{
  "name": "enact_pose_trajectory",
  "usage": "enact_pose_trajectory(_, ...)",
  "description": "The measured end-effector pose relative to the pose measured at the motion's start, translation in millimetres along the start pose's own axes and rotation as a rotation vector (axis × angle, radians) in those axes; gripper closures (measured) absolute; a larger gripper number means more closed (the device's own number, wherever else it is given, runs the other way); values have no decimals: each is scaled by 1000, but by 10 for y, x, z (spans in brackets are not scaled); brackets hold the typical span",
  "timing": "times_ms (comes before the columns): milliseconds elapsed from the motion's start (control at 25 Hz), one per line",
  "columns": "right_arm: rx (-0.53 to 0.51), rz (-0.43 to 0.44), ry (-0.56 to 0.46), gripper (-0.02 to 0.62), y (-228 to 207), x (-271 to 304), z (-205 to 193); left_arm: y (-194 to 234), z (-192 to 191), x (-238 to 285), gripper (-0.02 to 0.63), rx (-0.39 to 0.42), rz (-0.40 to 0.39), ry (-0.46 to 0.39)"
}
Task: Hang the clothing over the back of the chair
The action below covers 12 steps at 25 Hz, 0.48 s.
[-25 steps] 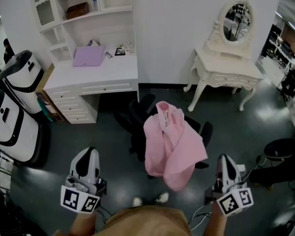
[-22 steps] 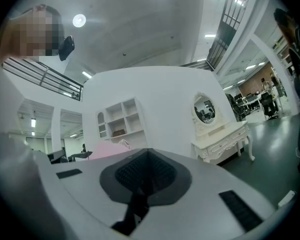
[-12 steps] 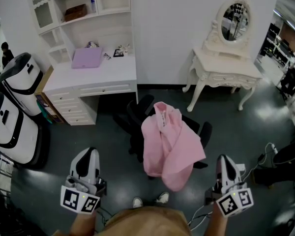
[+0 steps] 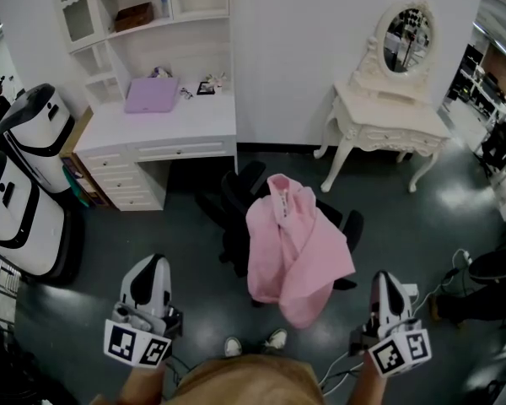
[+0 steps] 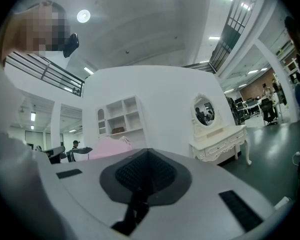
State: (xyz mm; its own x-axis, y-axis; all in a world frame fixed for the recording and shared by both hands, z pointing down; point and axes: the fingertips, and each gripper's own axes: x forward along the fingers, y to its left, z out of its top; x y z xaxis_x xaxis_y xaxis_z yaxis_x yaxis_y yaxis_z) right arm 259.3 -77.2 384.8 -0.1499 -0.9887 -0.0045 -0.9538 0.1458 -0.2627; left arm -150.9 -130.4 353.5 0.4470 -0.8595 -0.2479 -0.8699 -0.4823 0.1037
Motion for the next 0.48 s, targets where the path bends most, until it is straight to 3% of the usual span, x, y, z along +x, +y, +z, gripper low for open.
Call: enact_pose_trajectory(480, -19, -11, -3, 592, 74, -20, 10, 83, -17, -20, 603, -12, 1, -8)
